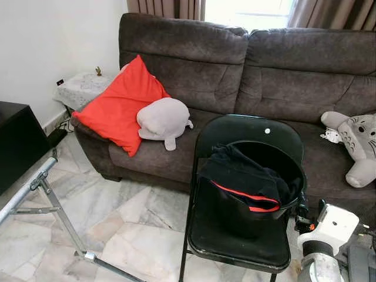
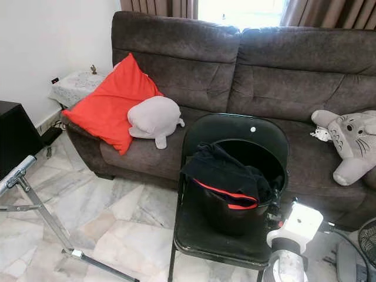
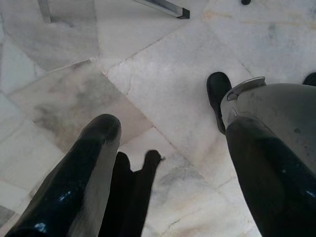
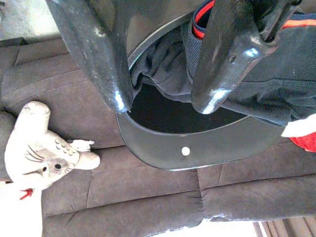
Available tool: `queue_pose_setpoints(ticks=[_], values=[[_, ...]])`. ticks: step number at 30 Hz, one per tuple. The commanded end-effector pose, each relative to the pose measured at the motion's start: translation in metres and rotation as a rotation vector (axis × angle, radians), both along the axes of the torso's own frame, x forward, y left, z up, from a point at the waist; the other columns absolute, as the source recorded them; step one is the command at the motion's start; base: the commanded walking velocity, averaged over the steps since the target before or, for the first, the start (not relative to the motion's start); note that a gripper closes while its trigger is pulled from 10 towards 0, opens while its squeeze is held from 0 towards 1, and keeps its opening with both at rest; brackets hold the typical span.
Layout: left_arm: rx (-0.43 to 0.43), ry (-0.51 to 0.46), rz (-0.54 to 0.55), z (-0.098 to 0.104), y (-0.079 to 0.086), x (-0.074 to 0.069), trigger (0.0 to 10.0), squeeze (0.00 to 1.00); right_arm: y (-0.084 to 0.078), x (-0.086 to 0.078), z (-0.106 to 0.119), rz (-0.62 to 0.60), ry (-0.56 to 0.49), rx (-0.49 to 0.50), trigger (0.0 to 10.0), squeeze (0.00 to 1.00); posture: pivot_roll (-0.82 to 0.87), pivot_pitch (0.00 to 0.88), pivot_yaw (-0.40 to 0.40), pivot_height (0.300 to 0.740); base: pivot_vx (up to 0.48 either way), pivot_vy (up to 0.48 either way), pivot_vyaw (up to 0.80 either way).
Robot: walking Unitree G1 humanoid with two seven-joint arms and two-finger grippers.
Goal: Hang hanger
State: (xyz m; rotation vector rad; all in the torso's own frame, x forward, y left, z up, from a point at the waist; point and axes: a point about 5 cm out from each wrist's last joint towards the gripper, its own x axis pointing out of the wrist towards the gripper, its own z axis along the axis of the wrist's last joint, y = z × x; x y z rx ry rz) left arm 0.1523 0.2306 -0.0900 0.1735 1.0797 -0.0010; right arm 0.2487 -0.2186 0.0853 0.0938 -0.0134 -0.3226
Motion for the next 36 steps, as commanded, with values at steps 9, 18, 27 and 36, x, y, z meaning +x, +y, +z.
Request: queue_pose_setpoints(ticks=[9,18,27,36], values=[[0.008,0.026,-0.016,-0.002,0.001,-0.006,10.0,0.0,0.004,0.003,0.001,0.026,-0.001,-0.016,10.0,0.0,0.0,0.0,0.023,0.74,0.316,0.0,0.0],[0.028,0.025,-0.029,-0.002,0.002,-0.005,10.0,0.0,0.007,0.006,0.003,0.043,-0.008,-0.03,10.0,0.0,0.01,0.0,0.018,0.74,0.145,0.0,0.0],[0.026,0.022,-0.022,-0.001,0.002,-0.005,10.0,0.0,0.015,0.012,0.015,0.106,-0.027,-0.126,10.0,0.0,0.01,0.0,0.012,0.74,0.0,0.0,0.0],[0.028,0.025,-0.021,-0.001,0.002,-0.005,10.0,0.0,0.03,0.006,0.024,0.308,0.164,-0.623,10.0,0.0,0.0,0.0,0.013,0.74,0.0,0.0,0.0]])
